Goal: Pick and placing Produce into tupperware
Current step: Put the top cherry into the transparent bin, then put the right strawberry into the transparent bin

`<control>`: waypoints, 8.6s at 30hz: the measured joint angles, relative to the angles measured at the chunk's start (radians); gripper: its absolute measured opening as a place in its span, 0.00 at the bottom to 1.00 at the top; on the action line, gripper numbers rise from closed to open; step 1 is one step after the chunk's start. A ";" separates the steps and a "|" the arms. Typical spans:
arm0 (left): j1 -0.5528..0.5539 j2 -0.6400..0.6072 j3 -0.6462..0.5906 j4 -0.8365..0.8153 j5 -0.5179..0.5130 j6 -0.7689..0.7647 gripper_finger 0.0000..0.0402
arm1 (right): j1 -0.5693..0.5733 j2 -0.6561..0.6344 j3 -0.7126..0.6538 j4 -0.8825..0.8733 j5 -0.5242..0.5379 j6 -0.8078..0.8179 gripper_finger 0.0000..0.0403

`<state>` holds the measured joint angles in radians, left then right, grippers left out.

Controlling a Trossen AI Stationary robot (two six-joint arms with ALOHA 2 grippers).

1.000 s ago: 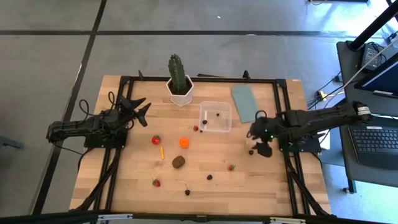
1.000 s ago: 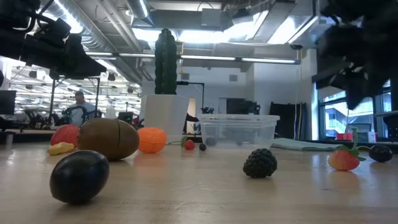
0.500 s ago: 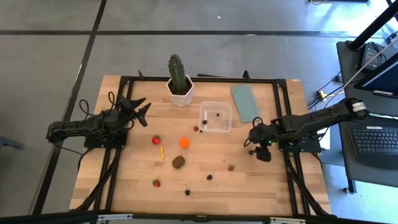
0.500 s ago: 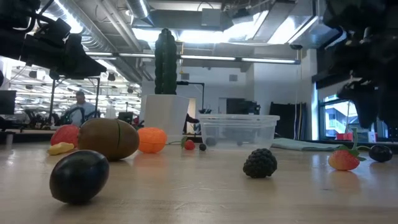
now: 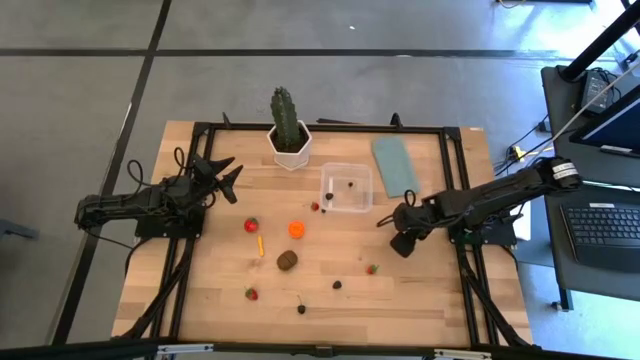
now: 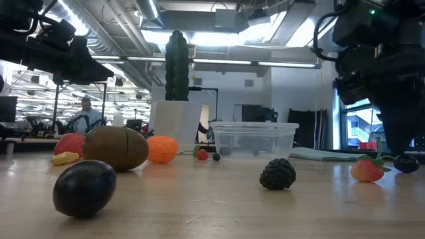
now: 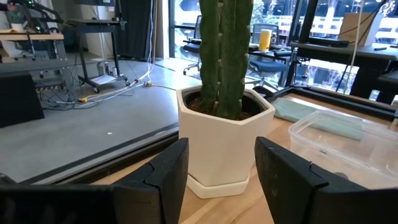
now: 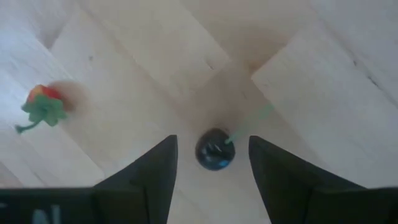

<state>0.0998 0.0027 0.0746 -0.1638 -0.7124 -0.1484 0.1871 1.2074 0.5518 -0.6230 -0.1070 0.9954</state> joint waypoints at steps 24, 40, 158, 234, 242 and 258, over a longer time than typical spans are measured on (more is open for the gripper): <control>0.000 0.000 0.000 0.000 0.000 0.000 0.44 | 0.047 0.157 0.005 0.039 -0.014 0.021 0.50; 0.000 0.000 0.000 0.000 0.000 -0.002 0.44 | 0.046 0.159 0.003 0.021 0.010 0.058 0.35; 0.000 0.000 0.000 0.000 0.000 0.000 0.44 | -0.129 0.162 0.570 -0.211 0.004 -0.866 0.75; 0.000 0.000 0.000 -0.001 0.000 -0.001 0.44 | 0.203 0.435 0.337 0.124 -0.002 -0.762 0.11; 0.000 0.000 0.000 -0.001 0.000 -0.001 0.44 | 0.194 0.434 0.337 0.123 -0.002 -0.741 0.02; 0.000 0.000 0.000 -0.001 0.000 -0.001 0.44 | -0.082 0.230 0.338 0.032 0.051 -0.812 0.00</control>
<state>0.1000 0.0025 0.0746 -0.1650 -0.7125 -0.1490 0.1047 1.4374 0.8902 -0.5905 -0.0557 0.1835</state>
